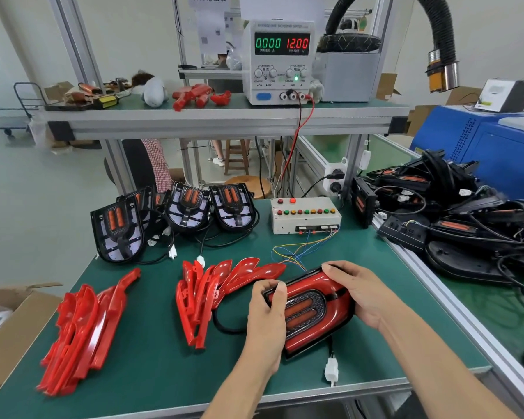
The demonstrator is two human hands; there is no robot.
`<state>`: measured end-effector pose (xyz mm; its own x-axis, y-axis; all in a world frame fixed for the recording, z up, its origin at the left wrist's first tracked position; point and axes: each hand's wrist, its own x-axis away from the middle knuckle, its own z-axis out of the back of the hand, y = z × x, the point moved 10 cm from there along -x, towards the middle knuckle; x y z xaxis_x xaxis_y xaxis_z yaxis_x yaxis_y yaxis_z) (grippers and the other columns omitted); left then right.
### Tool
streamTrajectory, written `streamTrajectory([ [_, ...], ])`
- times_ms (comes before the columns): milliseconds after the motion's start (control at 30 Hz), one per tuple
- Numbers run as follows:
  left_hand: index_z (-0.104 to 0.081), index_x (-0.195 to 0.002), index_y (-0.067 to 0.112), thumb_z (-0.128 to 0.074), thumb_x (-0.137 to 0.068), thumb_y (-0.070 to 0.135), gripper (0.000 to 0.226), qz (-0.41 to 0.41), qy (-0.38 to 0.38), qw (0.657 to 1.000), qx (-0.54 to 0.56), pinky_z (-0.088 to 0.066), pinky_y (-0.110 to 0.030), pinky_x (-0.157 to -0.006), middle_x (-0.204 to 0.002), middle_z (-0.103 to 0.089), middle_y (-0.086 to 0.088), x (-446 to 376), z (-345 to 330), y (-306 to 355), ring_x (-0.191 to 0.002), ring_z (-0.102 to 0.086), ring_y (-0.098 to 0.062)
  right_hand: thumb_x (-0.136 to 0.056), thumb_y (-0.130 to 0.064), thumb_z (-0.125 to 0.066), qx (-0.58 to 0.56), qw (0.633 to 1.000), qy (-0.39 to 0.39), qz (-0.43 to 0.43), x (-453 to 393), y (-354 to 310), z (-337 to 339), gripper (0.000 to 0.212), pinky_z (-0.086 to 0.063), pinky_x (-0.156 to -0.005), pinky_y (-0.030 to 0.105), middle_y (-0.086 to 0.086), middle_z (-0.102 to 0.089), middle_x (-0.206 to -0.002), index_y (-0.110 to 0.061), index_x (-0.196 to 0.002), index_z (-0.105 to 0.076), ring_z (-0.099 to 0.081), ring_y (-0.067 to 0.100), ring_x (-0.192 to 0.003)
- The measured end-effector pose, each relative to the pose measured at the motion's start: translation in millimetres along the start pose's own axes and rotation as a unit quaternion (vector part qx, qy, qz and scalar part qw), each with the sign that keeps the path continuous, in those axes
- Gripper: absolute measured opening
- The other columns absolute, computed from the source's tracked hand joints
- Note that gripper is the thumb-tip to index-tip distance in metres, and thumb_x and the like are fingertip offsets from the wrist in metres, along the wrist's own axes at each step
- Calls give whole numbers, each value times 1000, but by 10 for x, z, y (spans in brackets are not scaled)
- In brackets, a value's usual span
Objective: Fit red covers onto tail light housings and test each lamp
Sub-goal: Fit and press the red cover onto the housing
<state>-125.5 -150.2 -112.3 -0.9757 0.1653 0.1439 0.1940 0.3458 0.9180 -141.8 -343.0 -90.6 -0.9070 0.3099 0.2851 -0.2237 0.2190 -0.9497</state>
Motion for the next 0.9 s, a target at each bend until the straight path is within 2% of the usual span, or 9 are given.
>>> streamTrajectory([
  [100, -60, -105, 18, -58, -105, 23, 5, 4, 2, 1000, 16, -61, -35, -63, -91, -77, -8, -4, -16, -15, -80, -77, -25, -86, -23, -79, -1, 1000, 8, 5, -2, 11, 13, 15, -58, -60, 32, 10, -76, -85, -14, -97, -75, -71, 21, -67],
  [267, -61, -104, 20, -57, -104, 28, 9, -15, 14, 1000, -14, -61, -30, -65, -93, -77, -5, -16, 21, 4, -82, -76, -20, -84, -26, -80, -1, 1000, 18, 16, -6, 4, 16, 16, -59, -62, 33, 9, -77, -85, -15, -96, -76, -71, 22, -67],
  [367, -62, -101, 25, -57, -105, 32, 10, -27, 18, 999, -38, -64, -41, -78, -100, -74, -9, -35, 44, -4, -92, -74, -26, -85, -26, -80, 4, 999, 25, 23, -5, -5, 18, 18, -60, -63, 34, 10, -77, -84, -14, -98, -76, -72, 23, -68],
  [533, -62, -99, 24, -57, -104, 31, 10, -21, 14, 1000, -17, -63, -34, -70, -99, -75, -12, -36, 37, -2, -89, -75, -26, -86, -24, -79, 1, 999, 34, 29, -4, -15, 16, 18, -59, -56, 31, 9, -77, -79, -11, -98, -75, -71, 20, -63],
  [600, -63, -99, 23, -58, -104, 29, 9, -28, 14, 999, -24, -63, -36, -73, -97, -75, -10, -41, 34, 11, -85, -75, -22, -87, -24, -79, 0, 999, 40, 28, -11, -5, 31, 18, -59, -57, 31, 8, -76, -79, -10, -98, -75, -70, 19, -62],
  [700, -63, -99, 23, -58, -104, 29, 10, -32, 15, 999, -28, -61, -29, -68, -91, -75, -4, -33, 30, 36, -81, -74, -17, -86, -25, -80, -2, 999, 44, 24, -17, 16, 42, 20, -60, -61, 33, 9, -76, -81, -10, -98, -75, -71, 21, -65],
  [900, -65, -92, 33, -59, -103, 33, 13, -26, 9, 999, -43, -61, -28, -67, -95, -77, -5, -39, 31, 28, -85, -76, -19, -85, -26, -80, -7, 999, 44, 22, -34, 29, 44, 20, -59, -54, 32, 9, -76, -77, -11, -97, -75, -71, 21, -60],
])
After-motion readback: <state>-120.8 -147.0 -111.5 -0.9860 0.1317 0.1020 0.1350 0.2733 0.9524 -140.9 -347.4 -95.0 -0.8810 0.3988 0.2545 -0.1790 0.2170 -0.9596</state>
